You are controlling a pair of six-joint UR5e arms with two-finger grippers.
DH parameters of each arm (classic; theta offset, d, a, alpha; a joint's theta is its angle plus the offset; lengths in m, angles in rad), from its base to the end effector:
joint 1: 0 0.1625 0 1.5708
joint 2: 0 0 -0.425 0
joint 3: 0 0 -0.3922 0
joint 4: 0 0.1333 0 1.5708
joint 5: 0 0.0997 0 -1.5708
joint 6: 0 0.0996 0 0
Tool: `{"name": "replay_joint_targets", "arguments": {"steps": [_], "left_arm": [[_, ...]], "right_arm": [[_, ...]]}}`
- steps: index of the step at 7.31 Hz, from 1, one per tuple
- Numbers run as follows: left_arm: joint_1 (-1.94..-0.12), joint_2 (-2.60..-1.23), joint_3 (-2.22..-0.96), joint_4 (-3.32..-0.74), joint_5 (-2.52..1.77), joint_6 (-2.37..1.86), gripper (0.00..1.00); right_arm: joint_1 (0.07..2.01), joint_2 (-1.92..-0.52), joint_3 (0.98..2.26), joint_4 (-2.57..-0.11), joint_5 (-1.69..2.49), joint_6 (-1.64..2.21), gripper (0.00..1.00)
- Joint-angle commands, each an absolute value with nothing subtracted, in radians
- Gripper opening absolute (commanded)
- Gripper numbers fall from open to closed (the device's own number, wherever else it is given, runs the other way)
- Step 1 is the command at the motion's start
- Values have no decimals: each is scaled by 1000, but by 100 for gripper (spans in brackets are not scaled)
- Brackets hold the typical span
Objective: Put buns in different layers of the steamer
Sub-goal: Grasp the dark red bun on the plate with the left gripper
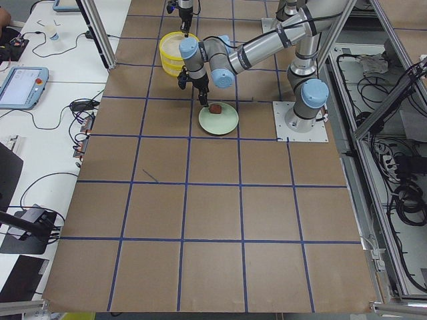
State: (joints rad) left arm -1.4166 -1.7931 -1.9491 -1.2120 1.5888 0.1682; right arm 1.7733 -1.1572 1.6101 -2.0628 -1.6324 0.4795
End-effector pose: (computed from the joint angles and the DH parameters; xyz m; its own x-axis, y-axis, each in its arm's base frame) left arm -0.0547 -0.5046 0.2348 -0.9996 0.0134 0.0229 0.0185 0.9708 0.2390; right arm 0.2507 -0.5886 0.2846 -0.9606 0.2756 0.0365 0.2730 0.9600 -0.0631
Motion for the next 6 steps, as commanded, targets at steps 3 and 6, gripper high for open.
{"name": "replay_joint_targets", "arguments": {"steps": [3, 6], "left_arm": [[-1416, -1812, -2036, -1114, 1589, 167, 88], [-1416, -1812, -2036, -1095, 1589, 167, 59]], "right_arm": [[1773, -1151, 1615, -2059, -1643, 482, 8], [1773, -1152, 1611, -2059, -1640, 486, 9]]}}
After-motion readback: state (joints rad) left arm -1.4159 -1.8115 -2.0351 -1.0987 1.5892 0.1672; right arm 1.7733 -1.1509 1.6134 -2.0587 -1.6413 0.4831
